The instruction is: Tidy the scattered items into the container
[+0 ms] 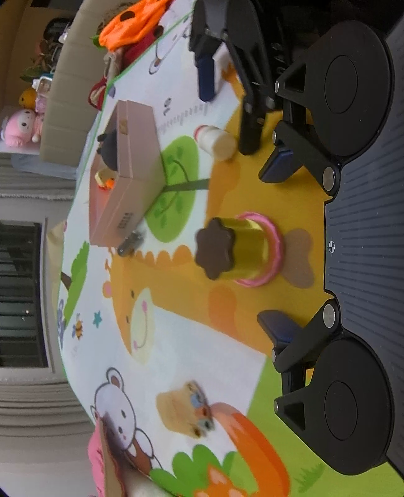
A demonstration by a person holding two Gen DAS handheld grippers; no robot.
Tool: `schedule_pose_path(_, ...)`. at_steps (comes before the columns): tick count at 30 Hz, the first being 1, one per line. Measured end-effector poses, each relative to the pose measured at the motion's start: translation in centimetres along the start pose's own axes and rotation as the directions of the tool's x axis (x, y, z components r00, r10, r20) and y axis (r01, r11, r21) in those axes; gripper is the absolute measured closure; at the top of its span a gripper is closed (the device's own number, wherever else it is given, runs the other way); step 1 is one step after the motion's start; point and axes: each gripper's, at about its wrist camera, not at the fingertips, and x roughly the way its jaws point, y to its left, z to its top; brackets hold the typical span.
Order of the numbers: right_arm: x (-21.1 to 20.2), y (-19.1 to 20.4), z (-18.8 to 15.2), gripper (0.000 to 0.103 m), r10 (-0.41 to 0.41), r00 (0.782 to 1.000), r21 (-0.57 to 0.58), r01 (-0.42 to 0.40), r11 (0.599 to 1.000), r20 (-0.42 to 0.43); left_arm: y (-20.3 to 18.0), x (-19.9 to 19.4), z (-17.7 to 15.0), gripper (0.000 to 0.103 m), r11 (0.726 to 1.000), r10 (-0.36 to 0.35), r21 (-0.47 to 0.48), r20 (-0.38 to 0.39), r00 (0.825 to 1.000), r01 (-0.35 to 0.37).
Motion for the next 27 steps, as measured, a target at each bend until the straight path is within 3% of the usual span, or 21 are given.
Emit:
schedule_pose_path(7, -0.4, 0.4, 1.0, 0.030, 0.083, 0.996, -0.066, -0.083, 0.994, -0.013, 0.3, -0.4, -0.2, 0.007, 1.000, 0.019, -0.012, -0.003, 1.000, -0.019)
schedule_pose_path(11, 0.2, 0.3, 2.1, 0.036, 0.114, 0.993, -0.065, -0.116, 0.991, -0.029, 0.5, -0.6, -0.5, 0.006, 0.999, 0.028, -0.019, -0.004, 1.000, -0.028)
schedule_pose_path(13, 0.6, 0.3, 2.4, 0.049, 0.120, 0.992, -0.056, -0.123, 0.991, -0.046, 0.5, -0.7, -0.7, 0.006, 0.999, 0.033, -0.021, -0.004, 0.999, -0.034)
schedule_pose_path(16, 0.5, 0.3, 2.4, 0.058, 0.109, 0.993, -0.047, -0.111, 0.993, -0.054, 0.5, -0.9, -0.7, 0.005, 0.999, 0.039, -0.022, -0.007, 0.999, -0.039)
schedule_pose_path(25, -2.7, -0.8, 0.8, 0.058, 0.025, 0.998, -0.010, -0.026, 1.000, -0.053, -0.2, 0.5, 0.8, 0.006, 0.999, 0.044, -0.007, 0.000, 0.999, -0.044)
schedule_pose_path(27, -3.6, -1.5, 0.3, 0.058, 0.016, 0.999, 0.000, -0.016, 1.000, -0.051, -0.4, 1.2, 1.2, 0.014, 0.999, 0.052, -0.010, -0.003, 0.999, -0.052)
